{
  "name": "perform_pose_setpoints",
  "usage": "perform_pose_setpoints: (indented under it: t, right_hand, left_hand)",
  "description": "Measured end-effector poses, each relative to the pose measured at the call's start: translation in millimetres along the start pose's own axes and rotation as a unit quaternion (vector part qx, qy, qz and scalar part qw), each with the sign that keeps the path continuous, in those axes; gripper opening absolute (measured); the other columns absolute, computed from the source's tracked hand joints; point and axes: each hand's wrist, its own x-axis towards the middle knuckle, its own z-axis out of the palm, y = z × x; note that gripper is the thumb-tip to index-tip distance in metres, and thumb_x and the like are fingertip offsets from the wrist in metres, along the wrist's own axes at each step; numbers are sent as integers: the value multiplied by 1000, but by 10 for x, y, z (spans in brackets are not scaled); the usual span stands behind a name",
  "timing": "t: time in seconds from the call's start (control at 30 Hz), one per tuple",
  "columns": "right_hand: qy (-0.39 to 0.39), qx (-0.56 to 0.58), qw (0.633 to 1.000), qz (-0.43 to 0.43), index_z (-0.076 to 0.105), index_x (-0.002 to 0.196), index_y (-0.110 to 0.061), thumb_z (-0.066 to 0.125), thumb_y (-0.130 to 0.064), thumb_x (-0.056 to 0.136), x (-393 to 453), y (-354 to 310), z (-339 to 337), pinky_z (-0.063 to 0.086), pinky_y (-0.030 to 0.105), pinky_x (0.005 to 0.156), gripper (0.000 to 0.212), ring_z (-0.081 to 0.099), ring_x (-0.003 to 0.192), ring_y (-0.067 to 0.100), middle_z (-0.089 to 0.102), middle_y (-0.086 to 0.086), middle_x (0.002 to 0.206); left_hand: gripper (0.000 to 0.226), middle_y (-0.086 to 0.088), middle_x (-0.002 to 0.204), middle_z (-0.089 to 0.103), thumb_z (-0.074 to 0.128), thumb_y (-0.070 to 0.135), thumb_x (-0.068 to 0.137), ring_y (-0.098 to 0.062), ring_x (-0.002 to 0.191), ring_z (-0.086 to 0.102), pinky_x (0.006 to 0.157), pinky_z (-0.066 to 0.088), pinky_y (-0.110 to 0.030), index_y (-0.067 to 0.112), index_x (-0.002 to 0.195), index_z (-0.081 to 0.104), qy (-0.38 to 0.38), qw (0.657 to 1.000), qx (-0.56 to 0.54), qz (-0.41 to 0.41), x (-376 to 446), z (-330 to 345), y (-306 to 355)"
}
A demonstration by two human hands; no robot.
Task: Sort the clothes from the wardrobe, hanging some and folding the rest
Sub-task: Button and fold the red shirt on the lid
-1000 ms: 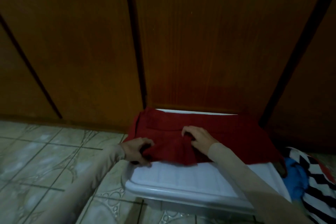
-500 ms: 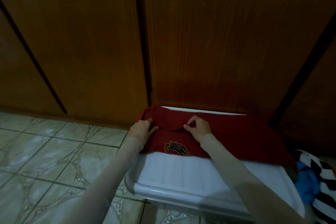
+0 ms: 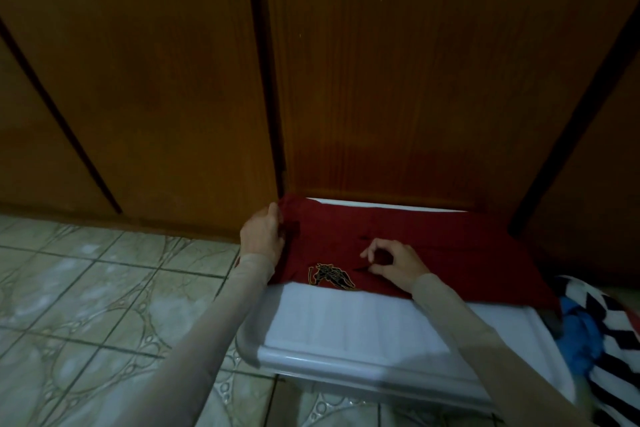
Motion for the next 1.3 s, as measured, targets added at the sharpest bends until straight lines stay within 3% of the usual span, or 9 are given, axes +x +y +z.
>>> perform_pose_setpoints:
  t: [0.13, 0.23, 0.33, 0.43, 0.57, 0.67, 0.83, 1.03, 1.3]
  right_hand:
    - [39, 78, 996, 16, 63, 68, -32, 64, -39, 74, -33, 7, 4, 31, 39, 106, 9, 55, 111, 14, 70, -17, 93]
    - [132, 167, 976, 35, 60, 70, -19, 70, -14, 81, -17, -43, -8, 43, 19, 78, 16, 58, 92, 17, 65, -3, 85]
    - [153, 141, 977, 50, 57, 68, -20, 68, 6, 76, 2, -67, 9, 42, 19, 69, 30, 55, 90, 19, 63, 2, 94]
    - [150, 79, 985, 30, 60, 76, -16, 62, 9, 78, -21, -80, 32, 36, 19, 75, 26, 51, 94, 16, 61, 0, 100]
    - [93, -121, 988, -37, 65, 101, -15, 51, 2, 87, -21, -46, 123, 31, 29, 102, 26, 48, 118, 18, 58, -3, 124]
    - [73, -198, 977, -21, 60, 113, -23, 47, -9, 92, -69, -59, 114, 27, 30, 100, 28, 39, 124, 15, 47, -13, 137]
    - [106, -127, 986, -10, 56, 123, -24, 47, -17, 96, -184, 44, 7, 21, 35, 107, 29, 30, 134, 16, 38, -13, 145]
    - [31, -271, 956, 109, 5, 149, -32, 22, -40, 102, -331, 343, -187, -1, 46, 116, 51, -1, 145, 7, -1, -9, 158]
    - [26, -343, 924, 169, -11, 148, -32, 13, -48, 100, -601, 624, -421, -8, 47, 116, 56, -13, 144, 12, -17, -4, 156]
  left_hand:
    - [27, -12, 100, 65, 42, 33, 96, -28, 94, 59, 77, 41, -32, 13, 104, 59, -42, 995, -70, -61, -87, 28, 162]
    - [47, -6, 110, 64, 34, 51, 96, -25, 107, 55, 101, 34, -41, 18, 110, 64, -102, 979, -140, -103, -108, 25, 278]
    - [40, -4, 108, 62, 46, 51, 93, -24, 113, 54, 106, 29, -44, 16, 106, 62, -125, 970, -171, -120, -94, 26, 345]
    - [14, -11, 102, 63, 58, 25, 90, -30, 103, 59, 88, 43, -37, 14, 95, 50, -97, 963, -219, -122, -109, 75, 344]
    - [33, -2, 86, 57, 63, 18, 83, -28, 94, 62, 92, 40, -40, 16, 103, 37, -79, 976, -175, -108, -204, 101, 335]
    - [49, -4, 105, 62, 59, 21, 86, -27, 104, 60, 105, 29, -46, 13, 126, 33, -56, 991, -73, -92, -274, 175, 374]
    - [48, -9, 142, 32, 42, 27, 97, -25, 131, 31, 106, 23, -47, 15, 140, 26, 0, 997, 66, -34, -318, 216, 476]
    - [50, 8, 158, 5, 20, 43, 101, -10, 145, 1, 113, -11, -49, 35, 149, 9, -140, 978, 34, 154, -457, 391, 853]
    - [52, 4, 158, -8, 14, 45, 101, -10, 145, -9, 114, -8, -47, 35, 149, -3, -186, 965, 81, 167, -430, 544, 834]
